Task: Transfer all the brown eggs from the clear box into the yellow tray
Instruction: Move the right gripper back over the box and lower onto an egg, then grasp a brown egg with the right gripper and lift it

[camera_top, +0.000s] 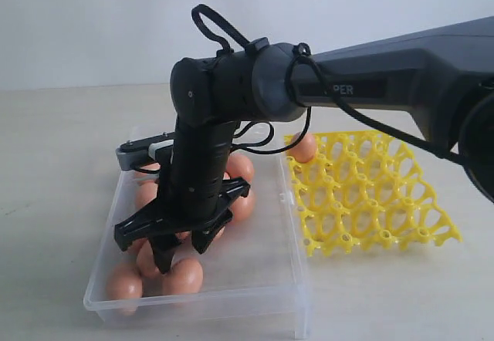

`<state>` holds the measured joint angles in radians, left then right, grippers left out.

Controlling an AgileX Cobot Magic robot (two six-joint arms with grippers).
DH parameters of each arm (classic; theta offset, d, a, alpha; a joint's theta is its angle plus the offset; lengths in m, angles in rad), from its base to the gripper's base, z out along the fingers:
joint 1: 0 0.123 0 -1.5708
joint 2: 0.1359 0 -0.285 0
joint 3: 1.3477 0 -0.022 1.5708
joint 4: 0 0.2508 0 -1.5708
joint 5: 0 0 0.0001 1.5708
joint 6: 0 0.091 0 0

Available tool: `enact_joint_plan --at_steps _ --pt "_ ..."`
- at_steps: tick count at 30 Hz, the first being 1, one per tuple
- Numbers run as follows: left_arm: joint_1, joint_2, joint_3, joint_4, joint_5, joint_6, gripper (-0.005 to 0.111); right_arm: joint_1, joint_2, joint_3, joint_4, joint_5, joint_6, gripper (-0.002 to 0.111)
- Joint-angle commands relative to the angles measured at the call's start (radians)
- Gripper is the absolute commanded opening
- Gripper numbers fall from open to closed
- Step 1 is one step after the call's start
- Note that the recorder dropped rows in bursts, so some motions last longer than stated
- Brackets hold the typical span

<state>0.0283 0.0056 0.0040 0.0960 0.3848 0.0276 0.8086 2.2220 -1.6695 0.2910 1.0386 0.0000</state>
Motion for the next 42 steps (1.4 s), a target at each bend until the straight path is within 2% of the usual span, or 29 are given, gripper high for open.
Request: enact_joint_plan --at_steps 1,7,16,18,22,27,31,42 --pt "0.002 -0.006 -0.004 -0.001 -0.006 -0.005 0.000 0.000 0.021 -0.005 0.013 0.045 0.029 0.054" --pt "0.002 -0.006 -0.004 -0.001 -0.006 -0.005 0.000 0.000 0.034 -0.005 0.020 0.117 0.029 0.054" --pt "0.002 -0.006 -0.004 -0.001 -0.006 -0.005 0.000 0.000 0.034 -0.005 0.011 0.117 0.029 0.053" --pt "0.002 -0.006 -0.004 -0.001 -0.006 -0.005 0.000 0.000 0.034 -0.005 -0.006 0.117 0.027 0.043" --pt "0.002 -0.006 -0.004 -0.001 -0.006 -0.005 0.000 0.000 0.034 -0.005 -0.032 0.115 -0.054 0.000" --pt "0.002 -0.006 -0.004 -0.001 -0.006 -0.005 0.000 0.000 0.025 -0.001 -0.045 0.073 -0.077 0.000" --pt "0.002 -0.006 -0.004 -0.001 -0.006 -0.005 0.000 0.004 -0.054 0.071 -0.068 -0.083 -0.099 0.000" --pt "0.002 -0.006 -0.004 -0.001 -0.006 -0.005 0.000 -0.015 -0.462 0.584 -0.056 -0.894 -0.155 0.000"
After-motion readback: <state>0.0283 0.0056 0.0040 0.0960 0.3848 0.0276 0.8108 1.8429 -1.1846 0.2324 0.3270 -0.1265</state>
